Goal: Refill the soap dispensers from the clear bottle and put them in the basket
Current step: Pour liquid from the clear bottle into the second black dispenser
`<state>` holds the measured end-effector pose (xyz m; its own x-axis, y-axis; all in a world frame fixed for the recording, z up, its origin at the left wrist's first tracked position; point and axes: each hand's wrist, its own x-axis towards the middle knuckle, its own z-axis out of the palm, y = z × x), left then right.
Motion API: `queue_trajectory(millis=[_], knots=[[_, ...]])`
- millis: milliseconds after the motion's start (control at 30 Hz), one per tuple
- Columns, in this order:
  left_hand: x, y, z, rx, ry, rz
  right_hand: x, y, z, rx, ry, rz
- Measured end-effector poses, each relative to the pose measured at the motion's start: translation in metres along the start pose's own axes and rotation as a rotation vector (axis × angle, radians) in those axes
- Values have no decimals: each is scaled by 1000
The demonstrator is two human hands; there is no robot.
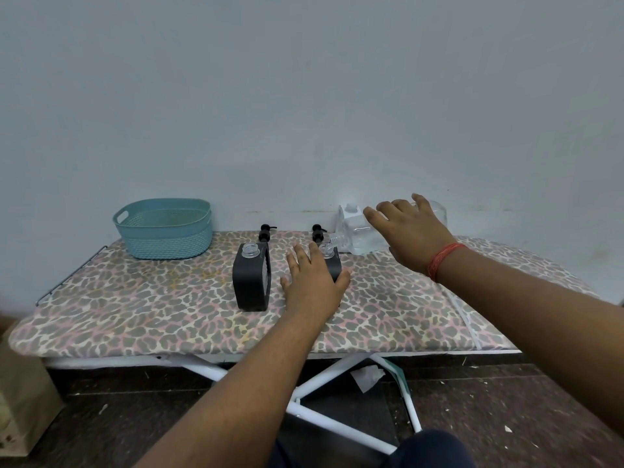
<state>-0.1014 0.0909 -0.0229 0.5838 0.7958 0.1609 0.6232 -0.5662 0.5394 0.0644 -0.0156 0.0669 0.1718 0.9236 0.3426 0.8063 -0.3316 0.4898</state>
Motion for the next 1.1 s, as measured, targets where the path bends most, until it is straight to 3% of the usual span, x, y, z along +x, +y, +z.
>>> queue_trajectory(millis=[333, 667, 900, 1100], knots=[[0, -1, 1, 1, 11, 5, -5, -3, 7, 47, 3, 39], [-2, -1, -2, -28, 10, 6, -23, -24, 28, 403, -70, 207], [-8, 0, 0, -134, 25, 20, -38, -27, 46, 910, 123, 497], [-8, 14, -10, -155, 172, 157, -49, -16, 56, 1187, 328, 765]])
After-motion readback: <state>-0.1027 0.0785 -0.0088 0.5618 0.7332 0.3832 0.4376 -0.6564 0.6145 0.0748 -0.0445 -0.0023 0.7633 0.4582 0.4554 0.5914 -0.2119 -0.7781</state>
